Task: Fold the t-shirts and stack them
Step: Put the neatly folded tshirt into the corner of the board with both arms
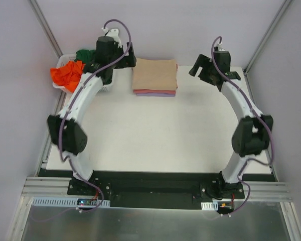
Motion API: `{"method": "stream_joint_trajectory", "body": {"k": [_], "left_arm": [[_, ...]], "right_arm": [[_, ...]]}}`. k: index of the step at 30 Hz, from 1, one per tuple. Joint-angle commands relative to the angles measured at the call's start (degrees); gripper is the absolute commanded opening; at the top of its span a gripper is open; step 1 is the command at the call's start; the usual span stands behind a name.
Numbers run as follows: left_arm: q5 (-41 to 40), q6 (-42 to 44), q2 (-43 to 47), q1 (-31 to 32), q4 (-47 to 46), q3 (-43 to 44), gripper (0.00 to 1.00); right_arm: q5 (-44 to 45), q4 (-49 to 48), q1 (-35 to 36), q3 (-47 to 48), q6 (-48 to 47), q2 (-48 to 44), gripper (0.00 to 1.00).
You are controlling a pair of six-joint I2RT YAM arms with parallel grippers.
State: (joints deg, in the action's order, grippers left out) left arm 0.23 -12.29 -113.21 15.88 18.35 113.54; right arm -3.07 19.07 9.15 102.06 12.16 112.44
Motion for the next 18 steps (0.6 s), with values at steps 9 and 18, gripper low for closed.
{"method": "stream_joint_trajectory", "body": {"k": [9,18], "left_arm": [[-3.6,-14.6,61.0,3.5,-2.8,-65.7,0.99],[-12.8,-19.0,86.9,4.7,-5.1,-88.0,0.99]], "right_arm": [[-5.6,-13.0,1.0,-57.2,-11.7,-53.6,0.96],[2.7,-21.5,0.9,-74.9,-16.7,-72.2,0.96]]}}
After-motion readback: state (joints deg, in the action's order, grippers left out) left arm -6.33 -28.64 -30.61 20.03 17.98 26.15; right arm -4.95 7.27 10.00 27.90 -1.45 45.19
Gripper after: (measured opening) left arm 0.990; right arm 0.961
